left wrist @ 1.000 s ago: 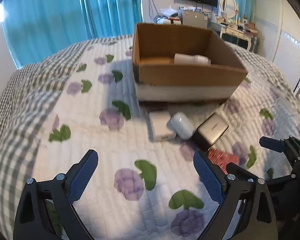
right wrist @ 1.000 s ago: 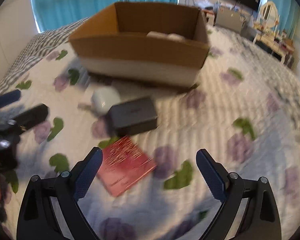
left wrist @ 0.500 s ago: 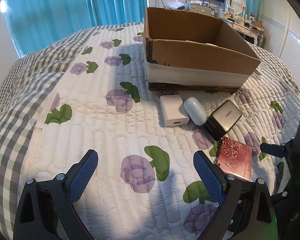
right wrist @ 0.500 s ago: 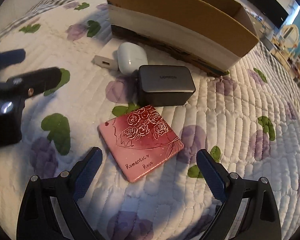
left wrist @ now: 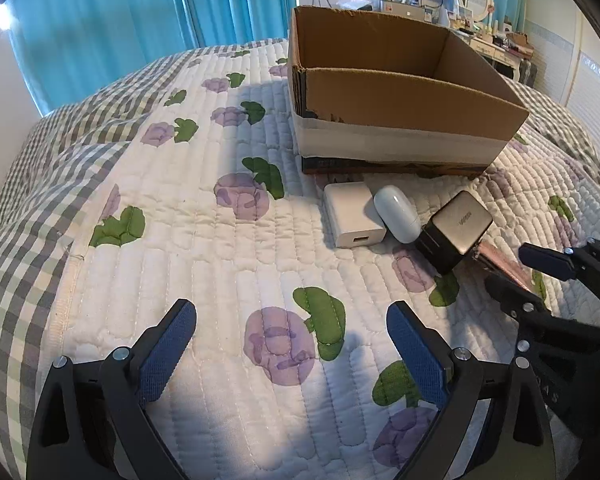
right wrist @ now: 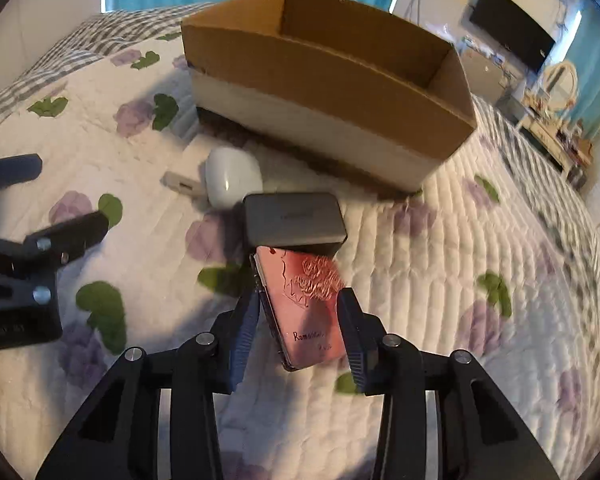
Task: Organize rigid objects
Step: 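Grasp the pink card with the right gripper, then grasp the black power bank with the left gripper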
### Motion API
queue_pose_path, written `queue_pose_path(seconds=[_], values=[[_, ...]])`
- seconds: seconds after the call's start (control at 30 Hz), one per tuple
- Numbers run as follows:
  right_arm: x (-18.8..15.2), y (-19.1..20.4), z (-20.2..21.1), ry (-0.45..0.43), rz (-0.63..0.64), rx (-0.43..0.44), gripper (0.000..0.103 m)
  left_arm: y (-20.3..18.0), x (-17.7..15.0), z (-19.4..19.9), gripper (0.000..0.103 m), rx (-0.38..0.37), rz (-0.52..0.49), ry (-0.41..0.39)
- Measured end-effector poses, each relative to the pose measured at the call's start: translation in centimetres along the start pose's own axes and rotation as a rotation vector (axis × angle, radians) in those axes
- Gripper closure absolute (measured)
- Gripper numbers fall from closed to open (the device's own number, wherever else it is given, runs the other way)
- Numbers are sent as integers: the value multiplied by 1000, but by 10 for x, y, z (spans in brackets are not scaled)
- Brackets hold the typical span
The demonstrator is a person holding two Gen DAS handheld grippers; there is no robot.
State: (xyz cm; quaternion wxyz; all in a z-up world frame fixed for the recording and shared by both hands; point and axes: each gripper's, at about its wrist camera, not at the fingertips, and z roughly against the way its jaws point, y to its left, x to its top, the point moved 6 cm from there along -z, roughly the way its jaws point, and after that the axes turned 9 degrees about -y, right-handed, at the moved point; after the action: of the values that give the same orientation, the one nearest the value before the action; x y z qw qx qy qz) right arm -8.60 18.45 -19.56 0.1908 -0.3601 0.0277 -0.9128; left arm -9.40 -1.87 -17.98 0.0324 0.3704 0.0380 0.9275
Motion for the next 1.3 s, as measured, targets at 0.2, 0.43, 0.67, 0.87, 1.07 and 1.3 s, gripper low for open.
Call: queue_pose_path(seconds=[0.2, 0.43, 0.67, 0.87, 1.07, 1.3], values=[[9, 5, -22, 26, 30, -31, 73, -1, -1, -1, 5, 3, -4, 2], [14, -2, -25, 22, 18, -38, 82, -12, 2, -4, 5, 9, -53, 16], [31, -57, 11, -64, -186, 14, 94, -49, 25, -9, 5, -81, -87, -7], [42, -100, 28, -94, -268, 17, 94, -95, 45, -27, 5, -161, -175, -37], [33, -107, 13, -59, -308, 44, 94, -131, 49, -56, 7, -210, -302, -29], [31, -107, 8, -54, -315, 57, 93, -152, 42, -74, 39, -267, -384, 21]])
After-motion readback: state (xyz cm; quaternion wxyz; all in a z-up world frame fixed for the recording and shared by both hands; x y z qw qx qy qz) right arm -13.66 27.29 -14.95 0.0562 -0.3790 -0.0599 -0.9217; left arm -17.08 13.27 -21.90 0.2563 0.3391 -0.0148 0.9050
